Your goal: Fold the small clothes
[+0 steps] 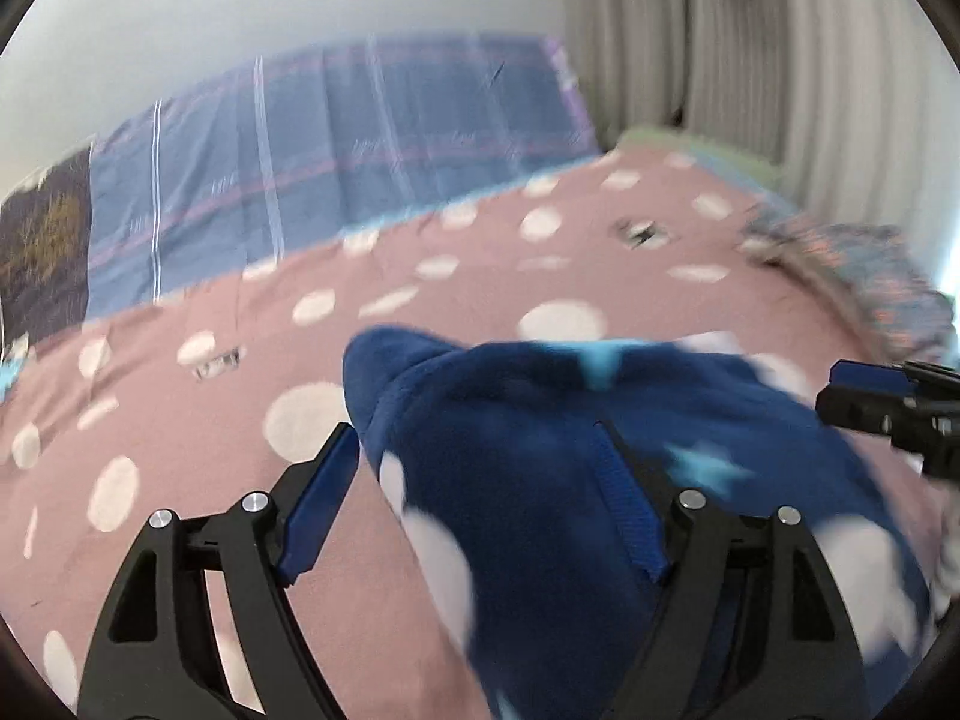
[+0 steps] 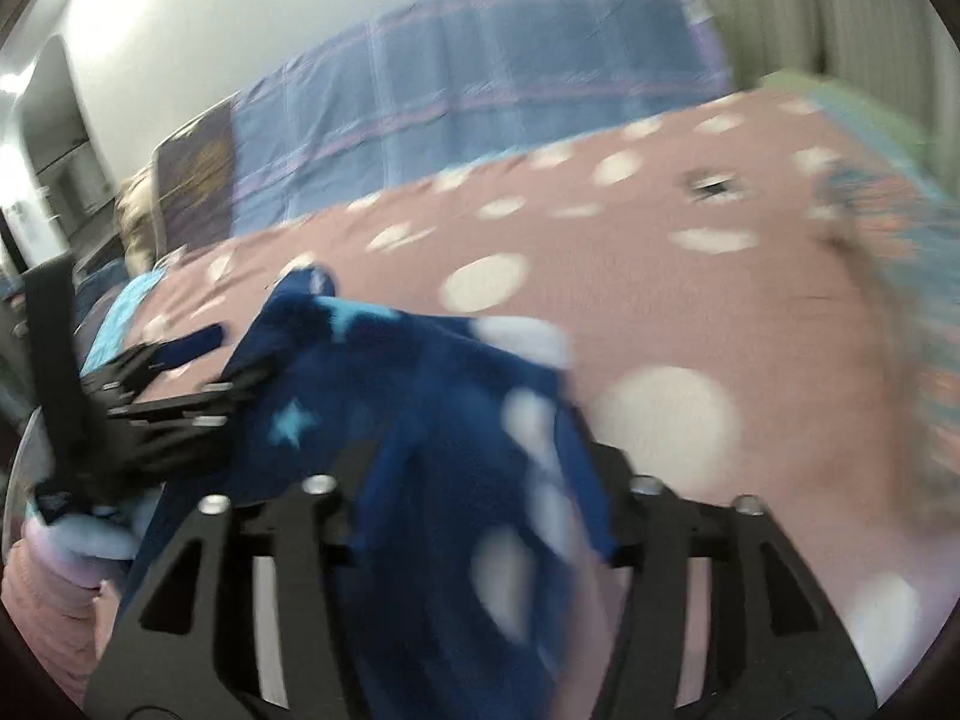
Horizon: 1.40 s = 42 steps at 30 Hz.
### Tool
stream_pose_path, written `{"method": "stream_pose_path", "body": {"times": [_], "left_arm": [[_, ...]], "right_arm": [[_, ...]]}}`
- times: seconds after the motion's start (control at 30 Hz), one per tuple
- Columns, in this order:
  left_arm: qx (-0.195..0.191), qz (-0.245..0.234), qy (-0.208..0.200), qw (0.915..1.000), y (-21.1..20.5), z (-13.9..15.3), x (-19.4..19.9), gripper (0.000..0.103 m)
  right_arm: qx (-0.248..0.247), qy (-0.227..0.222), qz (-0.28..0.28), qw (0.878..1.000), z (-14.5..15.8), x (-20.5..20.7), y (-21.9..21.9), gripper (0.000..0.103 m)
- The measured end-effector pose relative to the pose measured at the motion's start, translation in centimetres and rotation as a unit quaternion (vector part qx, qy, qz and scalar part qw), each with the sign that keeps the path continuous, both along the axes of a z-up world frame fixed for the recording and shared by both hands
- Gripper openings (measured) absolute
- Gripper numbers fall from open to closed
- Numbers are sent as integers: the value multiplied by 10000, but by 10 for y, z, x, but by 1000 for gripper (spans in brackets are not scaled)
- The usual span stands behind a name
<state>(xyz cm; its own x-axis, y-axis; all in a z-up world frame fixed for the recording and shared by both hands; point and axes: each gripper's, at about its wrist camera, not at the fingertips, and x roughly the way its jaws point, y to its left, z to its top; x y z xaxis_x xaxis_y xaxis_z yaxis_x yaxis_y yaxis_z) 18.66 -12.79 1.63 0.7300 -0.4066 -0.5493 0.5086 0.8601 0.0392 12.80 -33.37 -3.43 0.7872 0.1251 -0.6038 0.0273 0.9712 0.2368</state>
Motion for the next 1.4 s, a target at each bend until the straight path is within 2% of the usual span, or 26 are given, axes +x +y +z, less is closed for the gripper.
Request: {"method": "stream_pose_path", "body": {"times": [0.03,0.1,0.2,0.23,0.27,0.3,0.37,0.43,0.53,0.7,0.77,0.93,1.07,1.17,1.23,1.4], "left_arm": [[-59,-138,-122,9998,6,7,-18,80],[-162,-543,-175,9982,15,15,-55,80],[10,-1080,-42,9941,12,6,-94,80],[259,-1244,-15,9919,7,-4,-106,80],[670,-1215,-184,9902,0,-17,-118,80],[856,-1133,-349,9893,-3,-26,-125,81],[763,-990,-246,9919,-1,-33,-125,81],[605,-851,-19,9945,2,-33,-120,81],[706,-766,-120,9945,0,-33,-122,81],[564,-638,11,9964,0,-37,-119,81],[446,-587,113,9972,4,-37,-121,81],[248,-549,222,9979,7,-40,-119,81],[63,-560,330,9979,9,-43,-117,82],[15,-580,307,9978,10,-44,-117,83],[-19,-591,299,9978,10,-45,-116,84],[-214,-620,458,9968,12,-46,-111,84]], "right_arm": [[151,-80,37,9998,3,-14,-6,60],[823,-132,85,9965,0,-64,-26,63],[1752,139,9,9844,-26,-119,-45,67],[2092,279,-15,9775,-38,-134,-47,67],[2547,485,-21,9658,-53,-150,-48,67],[2927,674,-16,9538,-66,-162,-47,67],[3427,936,5,9348,-82,-175,-42,69],[3764,1090,76,9200,-91,-177,-35,71],[3910,1339,-49,9106,-97,-170,-28,75],[4282,1470,-371,8909,-106,-156,-22,83],[4316,1502,-539,8878,-106,-151,-18,88],[4175,1480,-535,8949,-104,-139,-13,92],[4115,1402,-639,8983,-101,-128,-3,101],[3833,1332,-851,9100,-97,-120,8,101],[3730,1267,-1006,9136,-96,-117,12,101],[3658,986,-1458,9139,-95,-100,15,101]]}}
